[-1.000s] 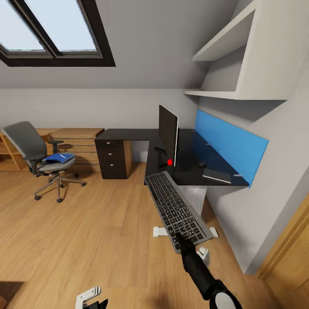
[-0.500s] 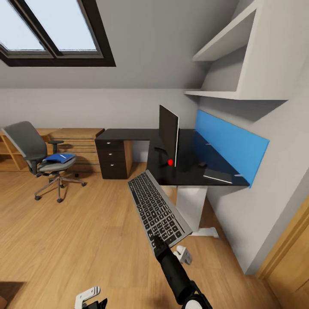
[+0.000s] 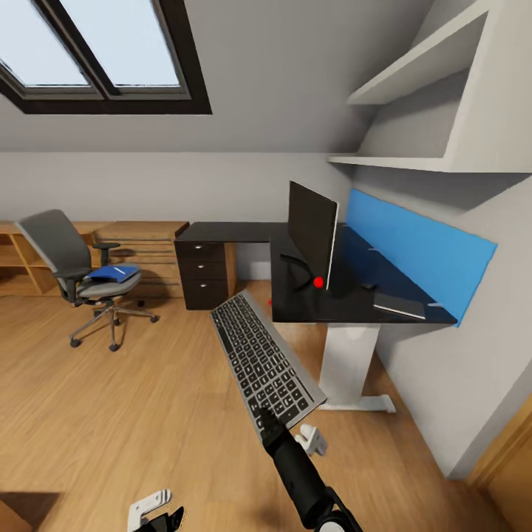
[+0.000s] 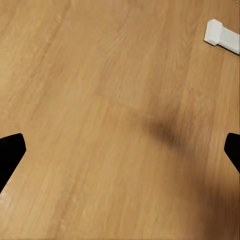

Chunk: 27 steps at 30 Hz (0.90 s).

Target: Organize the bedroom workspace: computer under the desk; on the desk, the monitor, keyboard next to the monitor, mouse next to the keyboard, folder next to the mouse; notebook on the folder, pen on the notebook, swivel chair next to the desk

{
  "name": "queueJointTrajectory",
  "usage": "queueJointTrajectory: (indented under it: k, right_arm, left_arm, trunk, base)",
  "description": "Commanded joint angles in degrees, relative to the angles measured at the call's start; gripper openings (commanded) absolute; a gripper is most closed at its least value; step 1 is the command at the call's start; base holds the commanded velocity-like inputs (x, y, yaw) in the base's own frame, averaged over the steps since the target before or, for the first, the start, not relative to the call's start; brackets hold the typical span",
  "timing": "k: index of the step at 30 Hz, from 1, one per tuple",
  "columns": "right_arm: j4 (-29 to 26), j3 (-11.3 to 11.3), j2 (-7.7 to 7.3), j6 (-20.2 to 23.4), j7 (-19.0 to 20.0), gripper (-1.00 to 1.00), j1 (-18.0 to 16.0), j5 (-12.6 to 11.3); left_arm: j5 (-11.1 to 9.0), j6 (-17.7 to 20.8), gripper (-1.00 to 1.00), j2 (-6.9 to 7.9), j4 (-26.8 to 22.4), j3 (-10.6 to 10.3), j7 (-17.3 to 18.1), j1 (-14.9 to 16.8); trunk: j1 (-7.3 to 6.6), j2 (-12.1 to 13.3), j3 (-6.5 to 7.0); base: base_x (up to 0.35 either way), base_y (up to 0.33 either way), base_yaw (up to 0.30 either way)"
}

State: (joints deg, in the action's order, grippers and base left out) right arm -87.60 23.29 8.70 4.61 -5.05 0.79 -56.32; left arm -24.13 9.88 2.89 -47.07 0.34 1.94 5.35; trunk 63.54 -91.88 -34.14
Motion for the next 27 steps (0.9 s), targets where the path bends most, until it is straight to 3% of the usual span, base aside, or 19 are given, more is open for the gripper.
queueJointTrajectory:
  k: [1, 6, 13, 27]
  right_arm:
    - [-0.1, 0.0, 0.02, 0.2, -0.3, -1.00, 0.0, -0.4]
    - [-0.1, 0.0, -0.32, 0.2, -0.2, -1.00, 0.0, -0.4]
    - [0.0, -0.1, -0.86, 0.2, -0.1, -1.00, 0.0, -0.3]
    - [1.0, -0.3, -1.04, 0.2, -0.1, -1.00, 0.0, -0.2]
  left_arm:
    - [-0.6, 0.3, 1.00, 0.01, 0.0, 0.0, 0.2, 0.0]
    - [-0.6, 0.3, 1.00, 0.01, 0.0, 0.1, 0.2, 0.0]
    - [-0.6, 0.3, 1.00, 0.01, 0.0, 0.1, 0.3, 0.0]
    - [-0.7, 0.3, 1.00, 0.01, 0.0, 0.2, 0.3, 0.0]
  trunk:
    - [0.02, 0.0, -0.05]
    - [0.02, 0.0, -0.05]
    - [0.02, 0.0, -0.05]
    - [0.02, 0.0, -0.05]
  base:
    - [0.184, 0.306, 0.000]
    - [0.168, 0.281, 0.000]
    - [0.047, 0.058, 0.000]
    - [0.248, 0.214, 0.000]
